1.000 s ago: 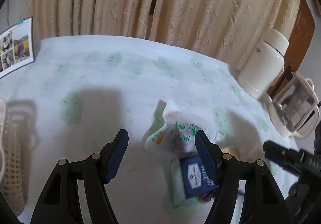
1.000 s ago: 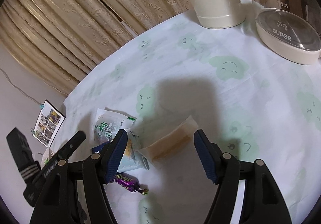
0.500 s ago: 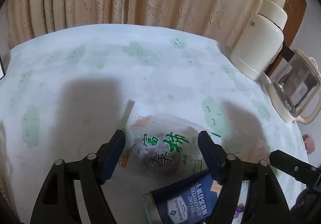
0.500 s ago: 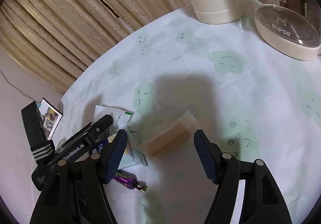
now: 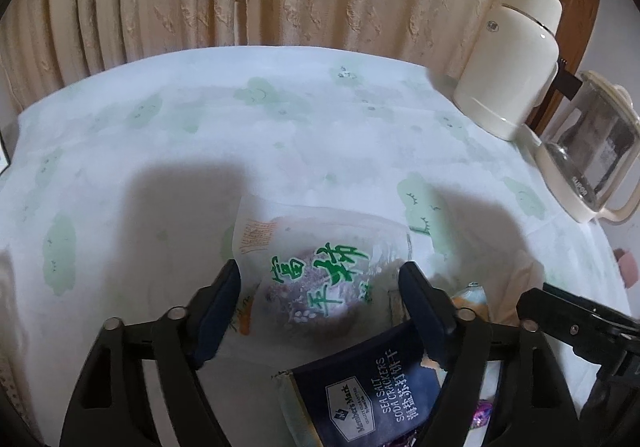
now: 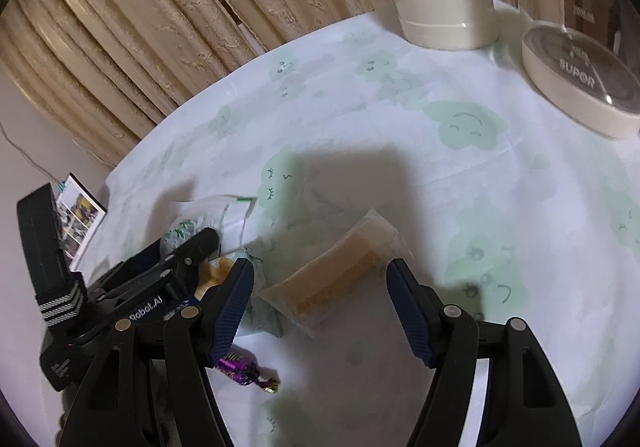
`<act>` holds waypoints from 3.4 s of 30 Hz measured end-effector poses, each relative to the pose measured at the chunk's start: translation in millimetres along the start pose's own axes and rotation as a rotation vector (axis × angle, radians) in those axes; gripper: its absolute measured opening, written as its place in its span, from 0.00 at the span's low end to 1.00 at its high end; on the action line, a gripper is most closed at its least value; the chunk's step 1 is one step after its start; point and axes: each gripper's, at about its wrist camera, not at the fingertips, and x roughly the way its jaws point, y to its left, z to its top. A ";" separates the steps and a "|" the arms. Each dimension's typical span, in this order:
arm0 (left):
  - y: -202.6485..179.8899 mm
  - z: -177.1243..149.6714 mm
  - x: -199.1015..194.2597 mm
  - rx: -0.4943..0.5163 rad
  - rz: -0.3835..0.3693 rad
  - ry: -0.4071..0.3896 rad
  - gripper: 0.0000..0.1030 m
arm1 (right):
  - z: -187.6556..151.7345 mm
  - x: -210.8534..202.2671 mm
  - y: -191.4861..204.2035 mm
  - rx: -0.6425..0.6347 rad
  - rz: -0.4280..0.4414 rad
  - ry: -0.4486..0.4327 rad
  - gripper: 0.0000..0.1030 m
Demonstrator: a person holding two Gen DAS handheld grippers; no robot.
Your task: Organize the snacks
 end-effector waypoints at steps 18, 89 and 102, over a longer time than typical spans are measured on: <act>28.2 9.1 -45.4 -0.126 0.034 -0.160 0.46 | -3.3 3.5 6.7 -0.065 -0.031 -0.022 0.65; 59.3 -7.8 -80.7 -0.283 0.014 -0.117 0.56 | -7.7 12.1 21.4 -0.189 -0.136 -0.028 0.49; 86.0 -55.5 -78.8 -0.373 -0.048 -0.047 0.57 | -12.8 12.2 24.6 -0.222 -0.159 -0.033 0.52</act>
